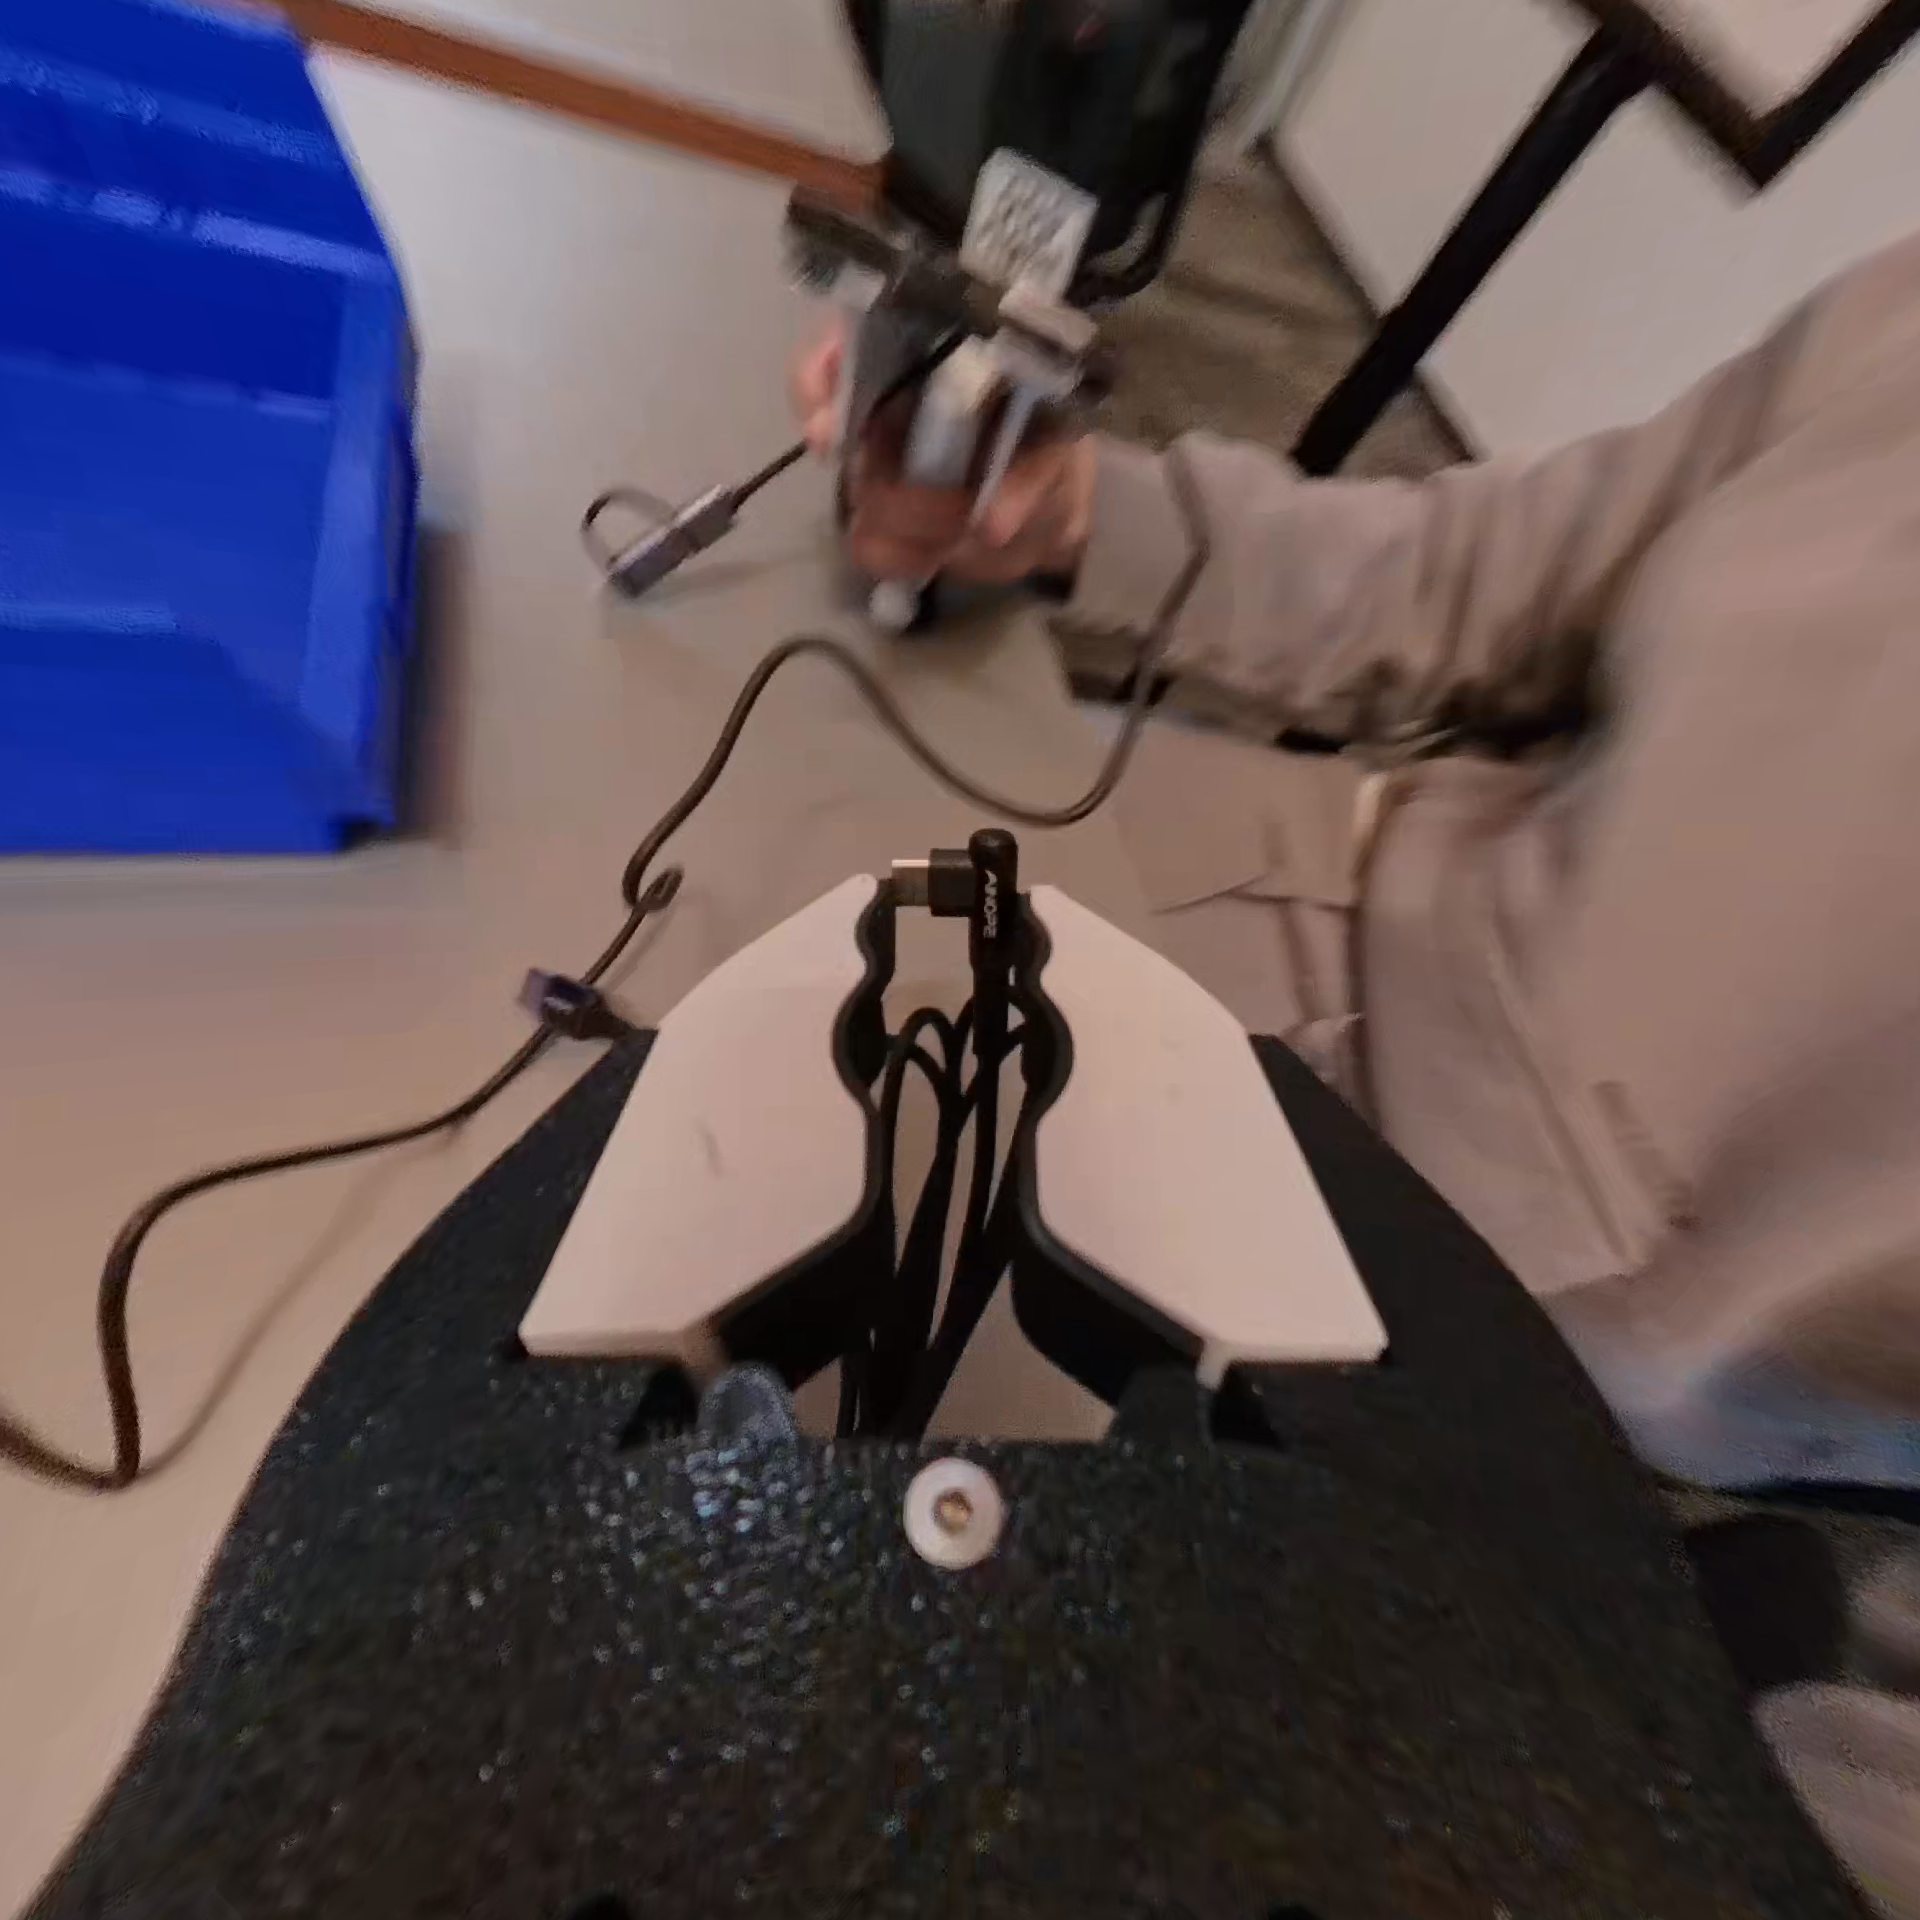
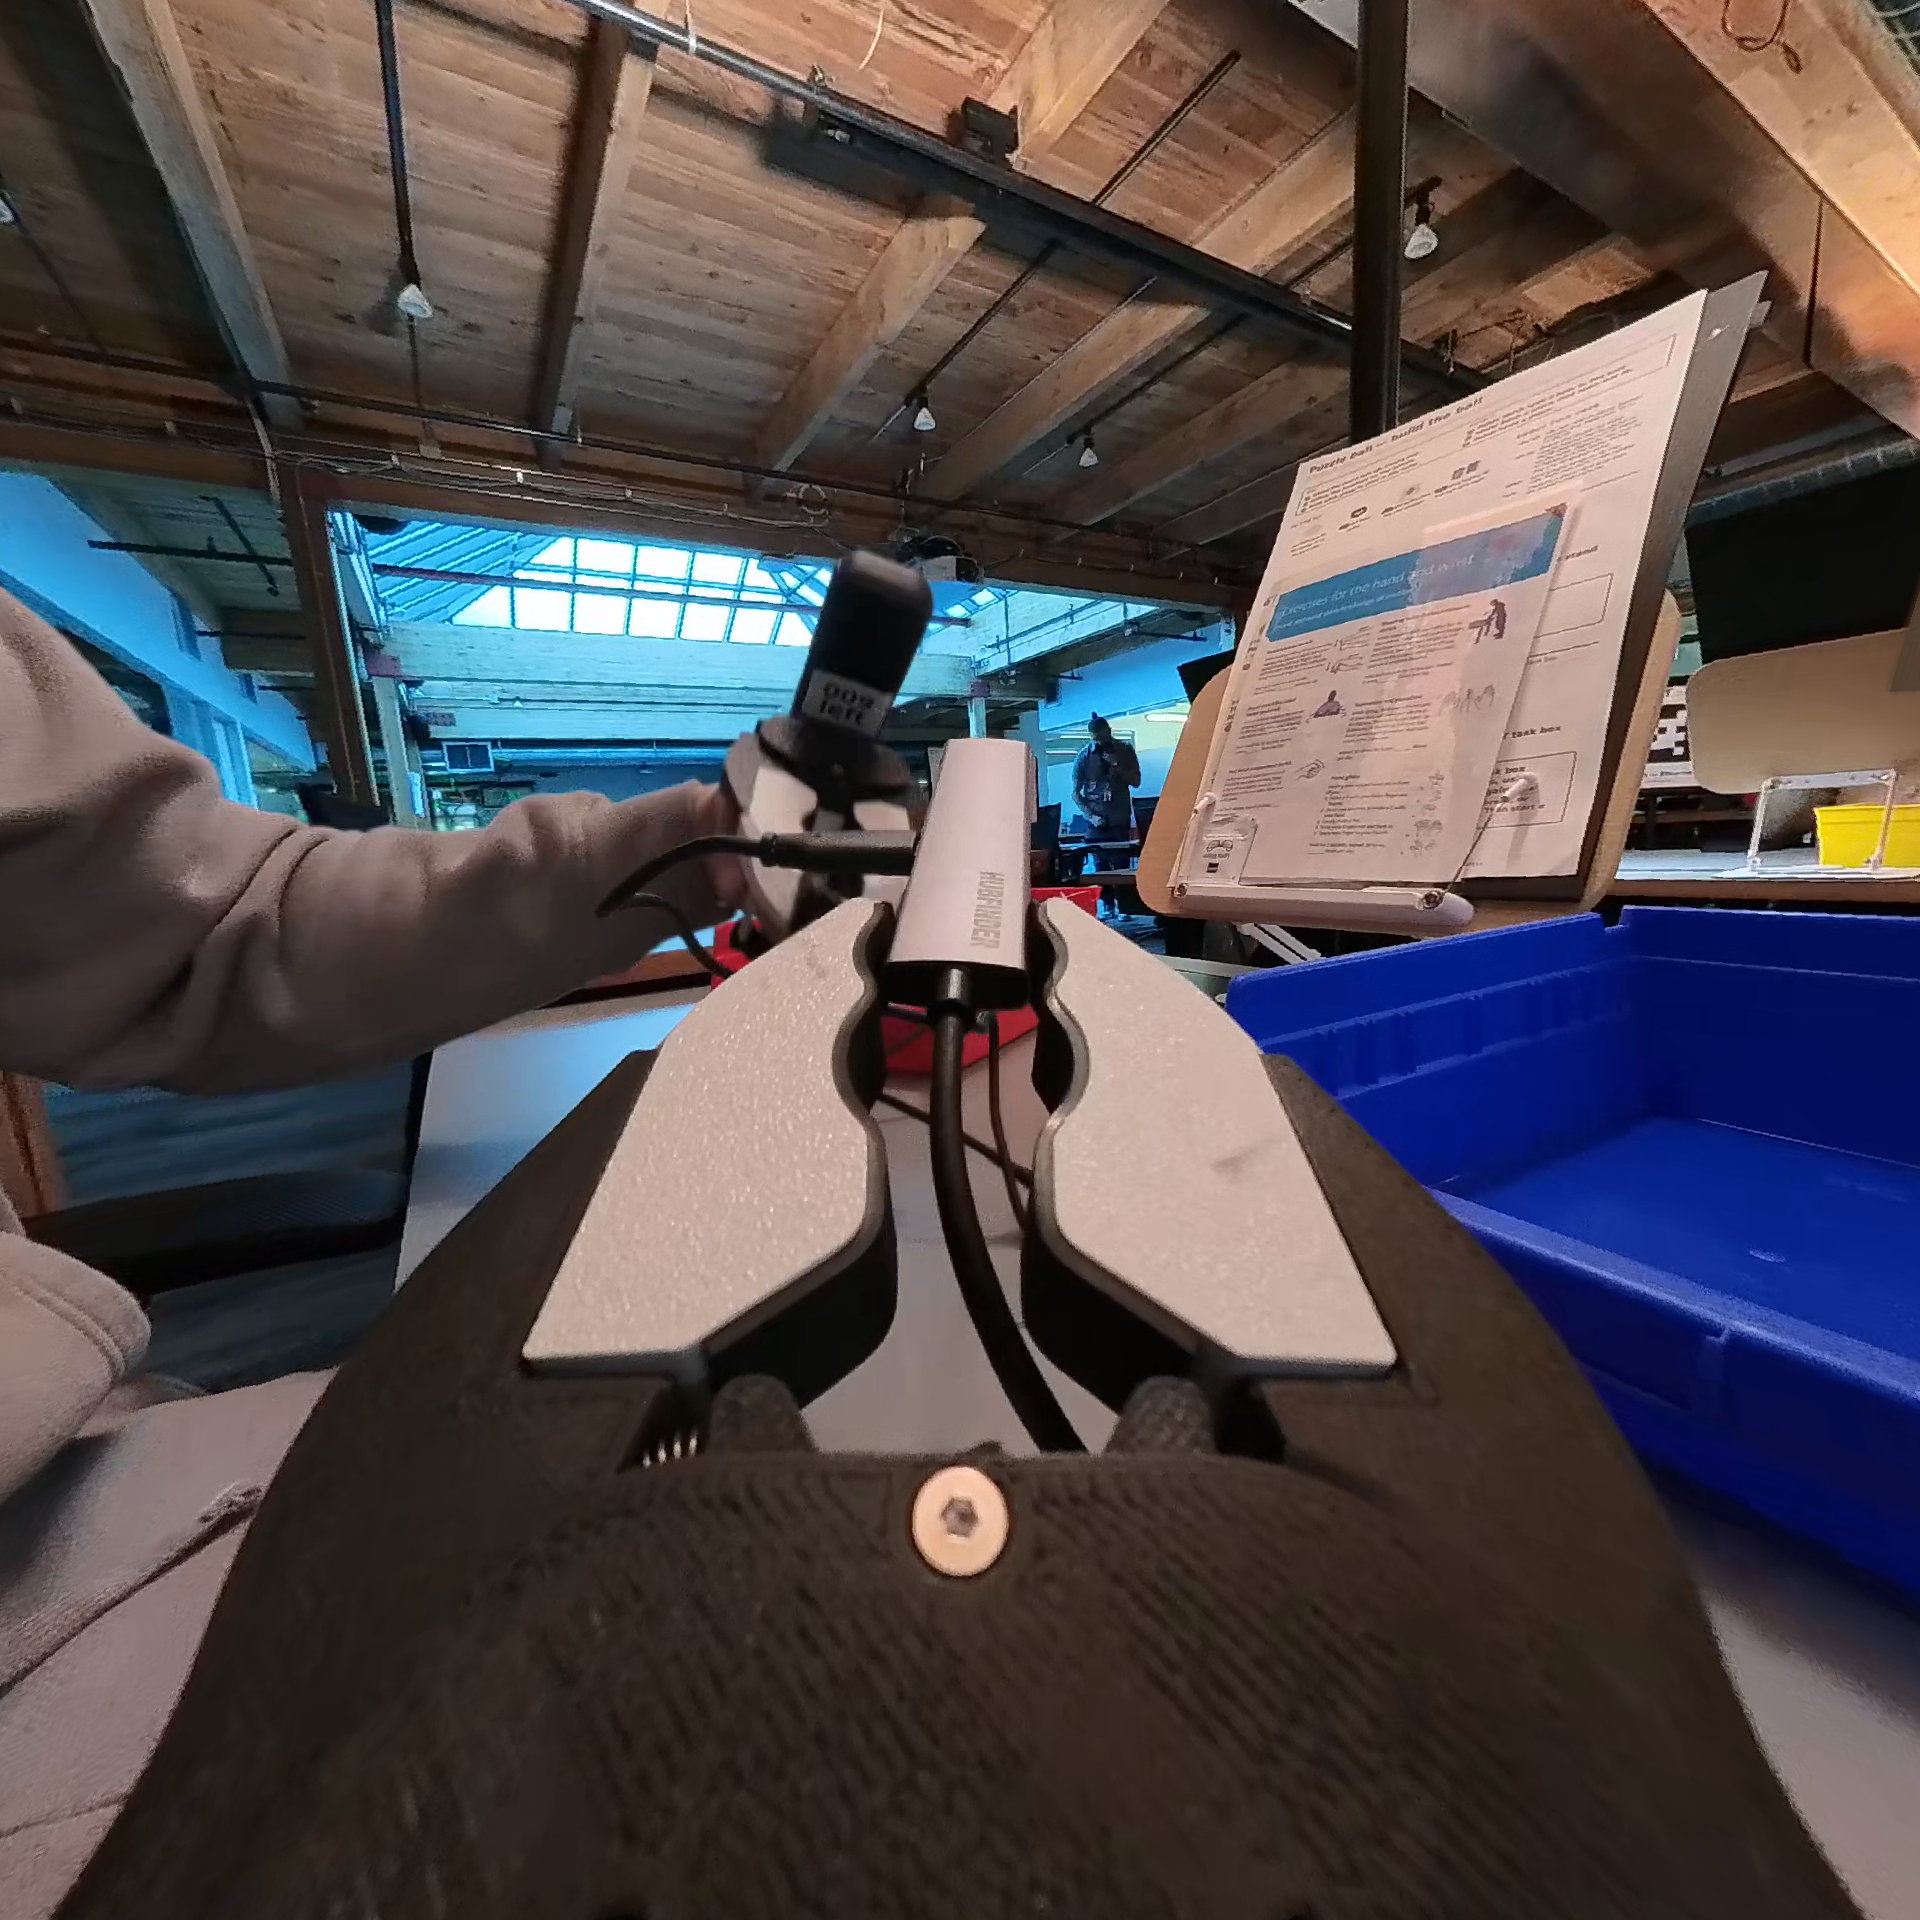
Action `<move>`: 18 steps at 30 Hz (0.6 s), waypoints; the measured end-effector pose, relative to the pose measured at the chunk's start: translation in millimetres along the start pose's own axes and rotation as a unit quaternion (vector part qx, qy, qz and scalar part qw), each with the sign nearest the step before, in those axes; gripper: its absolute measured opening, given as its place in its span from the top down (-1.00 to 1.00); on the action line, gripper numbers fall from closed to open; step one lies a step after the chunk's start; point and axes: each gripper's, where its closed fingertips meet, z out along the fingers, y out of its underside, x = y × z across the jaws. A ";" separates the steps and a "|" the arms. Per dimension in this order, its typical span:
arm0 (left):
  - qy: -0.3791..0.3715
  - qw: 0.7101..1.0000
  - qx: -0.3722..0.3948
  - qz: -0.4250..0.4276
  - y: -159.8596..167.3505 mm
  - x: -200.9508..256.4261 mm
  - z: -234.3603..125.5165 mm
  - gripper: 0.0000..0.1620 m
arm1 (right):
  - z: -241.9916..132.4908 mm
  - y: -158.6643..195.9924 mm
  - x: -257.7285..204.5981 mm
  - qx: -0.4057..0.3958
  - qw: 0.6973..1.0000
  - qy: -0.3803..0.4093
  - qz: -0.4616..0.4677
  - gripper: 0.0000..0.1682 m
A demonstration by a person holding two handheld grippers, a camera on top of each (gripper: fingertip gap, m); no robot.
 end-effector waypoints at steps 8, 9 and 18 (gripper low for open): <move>0.172 0.985 0.011 -0.025 -43.4 32.4 -58.3 0.75 | -1.9 -2.1 2.0 0.009 1.000 0.001 0.009 0.71; 0.175 0.984 0.007 -0.038 -44.4 29.1 -62.0 0.74 | -1.8 -1.9 2.1 0.008 1.000 0.001 0.009 0.71; -0.029 0.998 -0.034 -0.040 -8.9 -53.6 -17.8 0.74 | -1.3 -1.1 1.1 0.005 1.000 0.002 0.004 0.71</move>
